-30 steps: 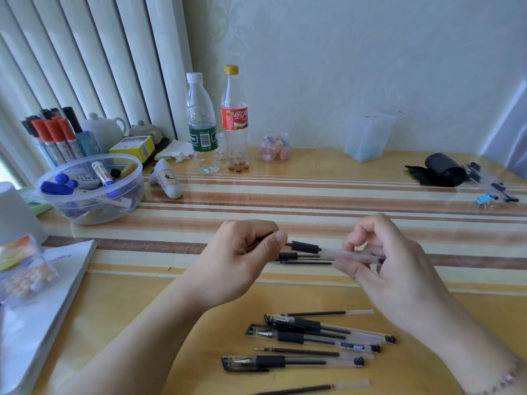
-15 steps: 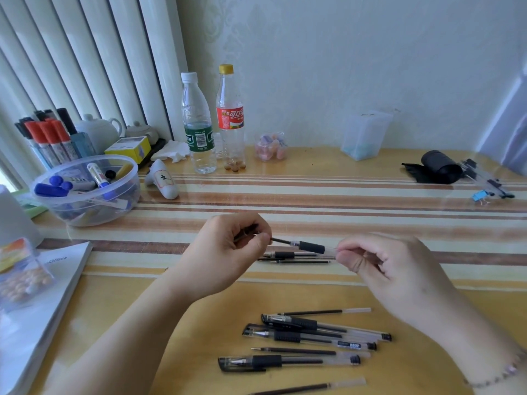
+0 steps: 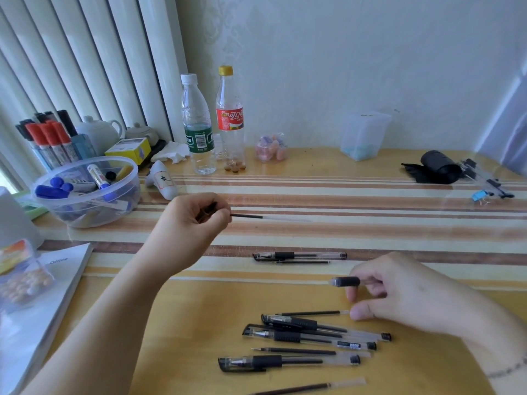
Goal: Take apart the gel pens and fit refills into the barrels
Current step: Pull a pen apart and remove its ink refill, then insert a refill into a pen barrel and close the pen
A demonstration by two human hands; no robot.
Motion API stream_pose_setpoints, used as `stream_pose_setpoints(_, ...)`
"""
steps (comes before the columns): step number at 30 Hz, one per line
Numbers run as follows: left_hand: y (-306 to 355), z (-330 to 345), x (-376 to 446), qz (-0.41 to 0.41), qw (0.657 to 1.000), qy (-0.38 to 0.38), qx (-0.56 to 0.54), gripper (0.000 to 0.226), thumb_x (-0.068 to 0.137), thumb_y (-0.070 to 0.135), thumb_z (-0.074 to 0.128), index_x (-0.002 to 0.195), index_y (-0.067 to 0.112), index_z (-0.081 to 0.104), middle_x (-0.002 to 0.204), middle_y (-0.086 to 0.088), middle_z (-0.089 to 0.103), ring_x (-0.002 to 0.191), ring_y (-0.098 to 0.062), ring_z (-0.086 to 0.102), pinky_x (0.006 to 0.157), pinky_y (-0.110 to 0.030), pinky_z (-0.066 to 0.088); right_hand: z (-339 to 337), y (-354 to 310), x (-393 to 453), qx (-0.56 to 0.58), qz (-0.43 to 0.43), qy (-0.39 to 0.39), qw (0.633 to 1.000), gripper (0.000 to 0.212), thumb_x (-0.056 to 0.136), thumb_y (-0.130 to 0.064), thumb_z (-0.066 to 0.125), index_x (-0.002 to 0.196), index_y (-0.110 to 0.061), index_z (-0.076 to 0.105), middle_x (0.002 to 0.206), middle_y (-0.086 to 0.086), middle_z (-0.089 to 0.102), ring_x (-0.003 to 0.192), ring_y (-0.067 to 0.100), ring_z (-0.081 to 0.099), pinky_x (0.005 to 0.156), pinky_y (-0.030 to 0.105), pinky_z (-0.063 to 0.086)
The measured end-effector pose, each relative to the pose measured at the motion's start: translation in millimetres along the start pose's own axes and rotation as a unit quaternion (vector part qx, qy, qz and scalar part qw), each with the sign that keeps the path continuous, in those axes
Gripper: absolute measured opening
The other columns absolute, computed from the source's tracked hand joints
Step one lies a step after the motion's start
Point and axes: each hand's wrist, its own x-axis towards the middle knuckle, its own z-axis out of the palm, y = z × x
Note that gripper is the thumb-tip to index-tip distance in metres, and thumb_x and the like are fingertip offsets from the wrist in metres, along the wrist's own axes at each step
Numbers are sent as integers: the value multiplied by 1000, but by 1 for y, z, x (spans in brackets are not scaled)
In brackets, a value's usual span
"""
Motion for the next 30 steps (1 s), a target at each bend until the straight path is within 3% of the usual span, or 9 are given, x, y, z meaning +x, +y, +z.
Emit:
stream_pose_setpoints(4,1,2,0,8,999,-37,8,20,91,8,58,72,12,66,52,0,44,44,-6,34,43,-15,30,2,-3,-1,-11,-4,-27,1000,17,75,-46,75,79,-32,67,54,-20,49,55,-5,47,68,24,52)
stream_pose_setpoints(7,0,8,-3,13,996,-82,38,20,90,12,60,72,18,67,53,4,49,46,-6,38,46,-15,33,3,-8,-4,-54,-6,-40,998,12,82,-44,69,82,-34,64,64,-36,57,63,-14,53,62,20,46)
stream_pose_setpoints(10,-2,12,-3,9,995,-86,41,21,90,12,60,72,20,67,51,9,48,46,-5,38,47,-13,32,3,-12,-8,-113,-20,-33,993,6,89,-34,59,85,-31,59,74,-26,65,75,-2,58,64,21,46)
stream_pose_setpoints(15,-6,9,-2,0,994,-98,56,22,91,13,61,72,20,67,50,11,49,45,-4,40,47,-10,32,7,-13,-12,-182,-44,-18,982,14,91,-21,45,82,-31,50,76,-22,55,78,-2,48,64,20,39)
stream_pose_setpoints(19,-8,10,-2,2,991,-119,65,22,90,14,61,72,23,67,52,11,50,48,-4,41,49,-12,34,-2,-3,-17,-161,-9,-27,987,17,96,-30,47,79,-32,46,75,-23,53,78,-9,46,62,20,38)
stream_pose_setpoints(22,-6,15,-4,12,984,-164,74,18,90,16,62,74,22,69,52,11,51,47,-5,41,49,-14,34,-18,7,-21,-93,13,-6,996,12,95,-41,48,87,-33,52,73,-21,56,72,-3,49,63,23,40)
stream_pose_setpoints(27,5,33,-17,64,931,-329,146,8,88,29,63,85,25,70,74,8,64,65,-11,57,59,-24,49,-21,15,-15,-31,14,41,999,13,95,-40,49,88,-32,55,68,-27,53,60,-2,46,60,16,38)
stream_pose_setpoints(29,6,31,-19,58,915,-352,188,10,87,37,63,89,29,70,80,9,64,72,-10,57,65,-27,51,-18,18,-12,-39,13,50,998,12,95,-40,50,88,-31,54,69,-22,53,61,1,45,59,20,38)
stream_pose_setpoints(30,6,28,-18,52,913,-351,201,10,87,39,64,89,32,70,79,12,63,72,-8,56,62,-22,50,-17,18,-12,-41,14,52,998,13,95,-40,49,89,-31,54,68,-17,52,61,1,44,58,21,37)
